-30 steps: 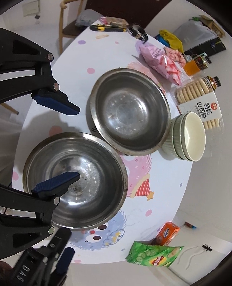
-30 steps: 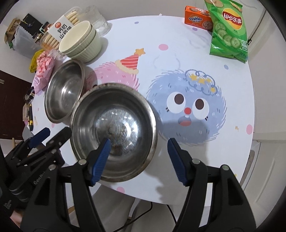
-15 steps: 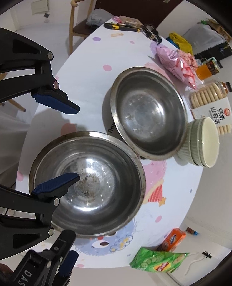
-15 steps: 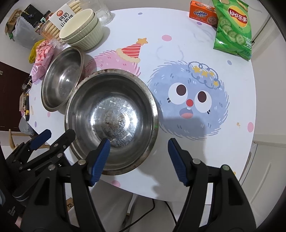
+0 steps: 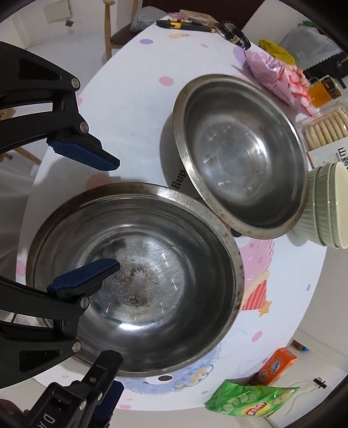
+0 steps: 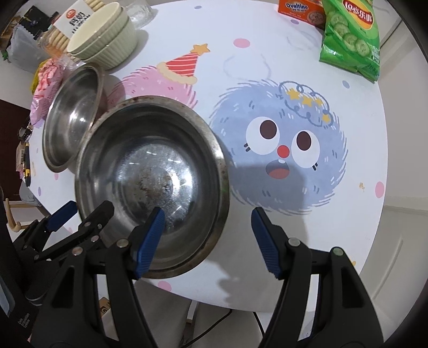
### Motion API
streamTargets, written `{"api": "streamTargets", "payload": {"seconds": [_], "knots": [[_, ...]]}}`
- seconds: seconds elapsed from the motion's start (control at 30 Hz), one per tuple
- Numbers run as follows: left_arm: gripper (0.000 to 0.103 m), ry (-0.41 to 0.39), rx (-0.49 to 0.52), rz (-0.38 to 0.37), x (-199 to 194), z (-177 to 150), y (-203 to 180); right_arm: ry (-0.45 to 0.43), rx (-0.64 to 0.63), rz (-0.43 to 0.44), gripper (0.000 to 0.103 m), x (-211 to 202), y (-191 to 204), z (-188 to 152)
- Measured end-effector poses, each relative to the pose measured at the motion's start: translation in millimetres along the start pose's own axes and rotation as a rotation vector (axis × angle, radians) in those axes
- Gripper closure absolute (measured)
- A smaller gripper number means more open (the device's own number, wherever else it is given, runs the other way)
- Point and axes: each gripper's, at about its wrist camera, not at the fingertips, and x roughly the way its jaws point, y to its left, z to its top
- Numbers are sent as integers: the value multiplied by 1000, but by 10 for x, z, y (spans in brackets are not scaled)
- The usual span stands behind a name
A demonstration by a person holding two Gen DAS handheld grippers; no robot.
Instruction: Organize plates and bowls
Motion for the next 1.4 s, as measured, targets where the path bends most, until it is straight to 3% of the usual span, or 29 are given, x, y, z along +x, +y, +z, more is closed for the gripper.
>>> {"api": "streamTargets", "payload": {"seconds": [0.67, 0.73, 0.8, 0.9, 1.0, 1.1, 1.4], "knots": [[33, 76, 84, 27, 471, 204, -290, 91, 37, 12, 35, 405, 3, 230], [35, 59, 106, 29, 494, 213, -311, 86, 16, 20, 40, 437, -8, 233], [37, 43, 125, 38, 502, 218, -367, 100, 2, 29, 68, 491, 59, 229], [43, 44, 116, 37, 515, 245, -364, 117, -7, 14, 74, 542, 82, 230], [57, 39, 99, 55, 517, 266, -330, 123, 20, 22, 85, 574, 25, 214], [65, 35, 73, 41, 521, 281, -250, 125, 59, 66, 87, 543, -112, 209], [68, 17, 83, 46, 473, 314, -227, 78, 68, 89, 90, 272, -312, 227]]}}
